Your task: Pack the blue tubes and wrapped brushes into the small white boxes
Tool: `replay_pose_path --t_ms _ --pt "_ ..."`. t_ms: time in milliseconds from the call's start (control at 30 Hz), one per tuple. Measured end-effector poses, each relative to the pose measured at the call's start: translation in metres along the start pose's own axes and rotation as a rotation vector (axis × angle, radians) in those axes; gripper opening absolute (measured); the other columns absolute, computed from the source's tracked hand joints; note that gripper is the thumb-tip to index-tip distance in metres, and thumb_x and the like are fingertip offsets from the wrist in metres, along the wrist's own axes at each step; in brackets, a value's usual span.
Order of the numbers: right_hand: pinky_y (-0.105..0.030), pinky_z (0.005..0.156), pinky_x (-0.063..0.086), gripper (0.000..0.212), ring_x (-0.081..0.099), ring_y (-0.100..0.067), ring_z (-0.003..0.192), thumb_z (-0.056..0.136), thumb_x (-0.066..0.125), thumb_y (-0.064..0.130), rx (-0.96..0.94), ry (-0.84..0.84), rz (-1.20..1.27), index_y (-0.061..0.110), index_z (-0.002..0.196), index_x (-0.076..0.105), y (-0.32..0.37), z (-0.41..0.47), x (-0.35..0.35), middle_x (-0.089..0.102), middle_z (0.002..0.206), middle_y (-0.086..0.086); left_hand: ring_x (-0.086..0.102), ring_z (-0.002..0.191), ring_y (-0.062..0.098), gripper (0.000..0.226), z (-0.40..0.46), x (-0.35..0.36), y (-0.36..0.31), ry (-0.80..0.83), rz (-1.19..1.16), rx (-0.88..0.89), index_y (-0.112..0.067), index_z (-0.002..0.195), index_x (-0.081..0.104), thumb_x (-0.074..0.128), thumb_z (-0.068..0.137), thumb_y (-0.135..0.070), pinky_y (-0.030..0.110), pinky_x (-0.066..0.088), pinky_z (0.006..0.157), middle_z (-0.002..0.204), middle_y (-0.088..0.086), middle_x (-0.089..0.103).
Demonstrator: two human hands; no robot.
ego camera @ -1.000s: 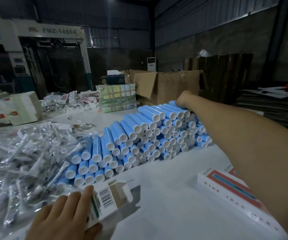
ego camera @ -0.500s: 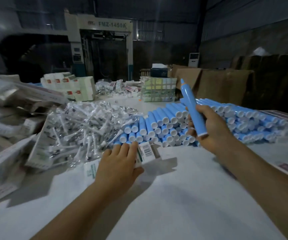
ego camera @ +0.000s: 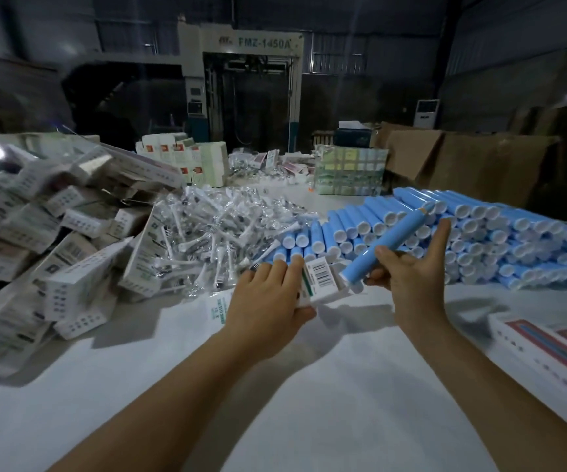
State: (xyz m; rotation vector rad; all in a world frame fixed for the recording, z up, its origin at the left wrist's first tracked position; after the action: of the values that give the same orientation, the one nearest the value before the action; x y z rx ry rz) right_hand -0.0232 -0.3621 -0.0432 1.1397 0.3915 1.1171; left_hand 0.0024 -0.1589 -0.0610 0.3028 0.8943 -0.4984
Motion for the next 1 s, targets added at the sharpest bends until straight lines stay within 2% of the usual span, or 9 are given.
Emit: replay_pose_path --t_ms 267,333,400,467,500,633,767,867,1000 --pt "-0.027 0.054 0.055 0.102 0.067 -0.018 0.054 0.086 0.061 -0.004 0.027 0.074 0.025 0.042 0.149 -0.005 -0.001 0.002 0.004 0.071 0.066 -0.004 0.044 0.115 0.022 0.081 0.0 0.001 -0.006 0.025 0.001 0.054 -0.019 0.149 0.02 0.048 0.086 -0.062 0.035 0.033 0.094 0.133 -0.001 0.046" --pt "-0.028 0.051 0.053 0.09 0.065 -0.019 0.053 0.086 0.061 -0.003 0.009 0.137 0.01 0.041 0.148 0.011 -0.001 -0.003 0.011 0.069 0.064 -0.004 0.043 0.115 0.022 0.081 0.0 0.0 -0.005 0.025 -0.011 0.042 -0.02 0.148 0.019 0.048 0.086 -0.063 0.035 0.034 0.094 0.132 -0.001 0.046" --pt "-0.028 0.047 0.051 0.061 0.062 -0.018 0.051 0.09 0.059 0.008 -0.009 0.156 0.022 0.032 0.14 0.033 -0.002 -0.006 0.013 0.067 0.066 -0.004 0.042 0.116 0.021 0.08 0.0 -0.001 -0.004 0.021 -0.018 0.031 -0.021 0.148 0.019 0.048 0.086 -0.063 0.035 0.034 0.095 0.132 -0.002 0.045" --pt "-0.028 0.044 0.049 0.039 0.061 -0.017 0.049 0.094 0.054 0.02 0.005 0.048 0.062 0.022 0.132 0.044 -0.003 -0.005 0.005 0.065 0.074 -0.005 0.042 0.117 0.021 0.079 0.0 -0.002 -0.003 0.015 -0.024 0.023 -0.021 0.147 0.019 0.047 0.086 -0.063 0.035 0.034 0.096 0.133 -0.003 0.044" --pt "-0.027 0.044 0.049 0.037 0.061 -0.017 0.048 0.096 0.052 0.019 0.016 -0.022 0.083 0.022 0.132 0.043 -0.004 -0.004 -0.001 0.064 0.076 -0.004 0.042 0.117 0.021 0.078 0.0 -0.003 -0.002 0.011 -0.031 0.015 -0.021 0.147 0.02 0.047 0.086 -0.063 0.036 0.034 0.097 0.133 -0.003 0.044" --pt "-0.026 0.043 0.051 0.055 0.062 -0.016 0.047 0.093 0.059 0.01 0.049 -0.12 0.065 0.031 0.136 0.033 -0.006 -0.008 -0.009 0.069 0.068 -0.002 0.043 0.117 0.022 0.077 0.0 -0.005 -0.003 0.017 -0.024 0.005 -0.02 0.146 0.021 0.048 0.086 -0.062 0.037 0.035 0.097 0.133 -0.001 0.044" --pt "-0.016 0.044 0.04 0.014 0.051 -0.002 0.047 0.094 0.058 0.02 -0.064 -0.022 -0.251 0.02 0.107 0.064 -0.009 -0.018 0.002 0.062 0.058 0.01 0.044 0.114 0.023 0.077 0.0 -0.006 -0.003 0.011 -0.052 -0.009 -0.019 0.145 0.023 0.049 0.086 -0.061 0.037 0.036 0.094 0.131 0.0 0.045" --pt "-0.022 0.059 0.037 0.03 0.047 -0.002 0.058 0.099 0.047 0.028 -0.121 0.027 -0.382 0.033 0.079 0.069 -0.013 -0.023 0.008 0.053 0.068 0.01 0.044 0.116 0.024 0.078 -0.001 -0.006 -0.001 0.017 -0.037 -0.005 -0.018 0.145 0.021 0.048 0.087 -0.062 0.036 0.035 0.095 0.134 0.002 0.044" --pt "-0.028 0.05 0.034 0.038 0.041 -0.008 0.049 0.099 0.047 0.033 0.002 -0.025 -0.291 0.024 0.069 0.069 -0.023 -0.02 0.0 0.056 0.065 -0.006 0.042 0.119 0.026 0.079 -0.003 -0.004 0.0 0.044 -0.007 0.014 -0.016 0.146 0.019 0.048 0.087 -0.061 0.038 0.032 0.095 0.137 0.004 0.043"
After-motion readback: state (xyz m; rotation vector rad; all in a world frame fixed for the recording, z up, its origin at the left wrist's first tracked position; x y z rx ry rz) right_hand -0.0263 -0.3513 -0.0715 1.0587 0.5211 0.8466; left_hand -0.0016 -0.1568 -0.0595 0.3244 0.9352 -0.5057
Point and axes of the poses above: each hand's wrist, its own z-axis towards the middle knuckle, its own x-axis out of the palm, y = z × x, the point moved 7 cm from there along z, towards the middle knuckle
